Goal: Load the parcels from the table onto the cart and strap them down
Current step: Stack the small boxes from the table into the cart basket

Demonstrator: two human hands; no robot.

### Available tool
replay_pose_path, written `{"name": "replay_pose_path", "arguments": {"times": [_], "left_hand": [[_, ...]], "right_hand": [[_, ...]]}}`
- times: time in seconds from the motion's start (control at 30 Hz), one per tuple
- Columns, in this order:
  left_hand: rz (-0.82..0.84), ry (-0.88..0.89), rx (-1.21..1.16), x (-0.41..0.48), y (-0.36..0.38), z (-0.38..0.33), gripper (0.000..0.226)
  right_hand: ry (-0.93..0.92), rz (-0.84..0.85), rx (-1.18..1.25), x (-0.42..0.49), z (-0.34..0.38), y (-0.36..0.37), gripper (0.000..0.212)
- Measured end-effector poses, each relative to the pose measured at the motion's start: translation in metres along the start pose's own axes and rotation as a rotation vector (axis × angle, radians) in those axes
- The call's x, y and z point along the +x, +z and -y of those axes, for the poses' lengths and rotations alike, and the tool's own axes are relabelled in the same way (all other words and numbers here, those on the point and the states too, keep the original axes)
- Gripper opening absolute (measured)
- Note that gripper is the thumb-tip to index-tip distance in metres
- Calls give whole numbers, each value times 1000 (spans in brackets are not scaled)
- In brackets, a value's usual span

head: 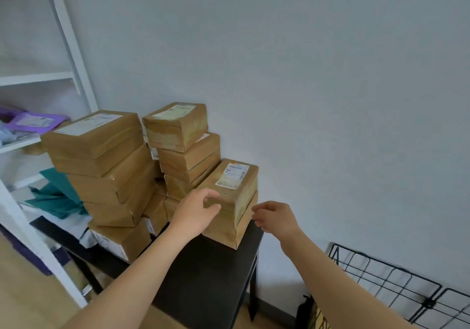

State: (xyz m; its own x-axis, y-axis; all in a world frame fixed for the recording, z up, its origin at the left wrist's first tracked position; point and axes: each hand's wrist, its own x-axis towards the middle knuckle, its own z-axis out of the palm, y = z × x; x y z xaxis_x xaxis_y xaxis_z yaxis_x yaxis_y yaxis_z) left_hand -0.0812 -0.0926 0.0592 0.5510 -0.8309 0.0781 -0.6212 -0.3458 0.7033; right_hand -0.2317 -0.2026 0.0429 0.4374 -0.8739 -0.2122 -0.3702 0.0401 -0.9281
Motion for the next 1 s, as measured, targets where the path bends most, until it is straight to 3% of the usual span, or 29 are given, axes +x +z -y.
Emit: {"name": "replay_pose_path", "arguments": {"times": [0.43,0.77,1.0], "left_hand": [[100,-55,-7,110,-7,30,36],[385,-43,-33,156,-14,44,59],[466,-49,-56,167,-9,44,66]], "right_hand": [[110,-68,-39,100,5,34,22],[259,-124,-53,127,16,66,52],[384,-98,34,137,10,79,41]]}}
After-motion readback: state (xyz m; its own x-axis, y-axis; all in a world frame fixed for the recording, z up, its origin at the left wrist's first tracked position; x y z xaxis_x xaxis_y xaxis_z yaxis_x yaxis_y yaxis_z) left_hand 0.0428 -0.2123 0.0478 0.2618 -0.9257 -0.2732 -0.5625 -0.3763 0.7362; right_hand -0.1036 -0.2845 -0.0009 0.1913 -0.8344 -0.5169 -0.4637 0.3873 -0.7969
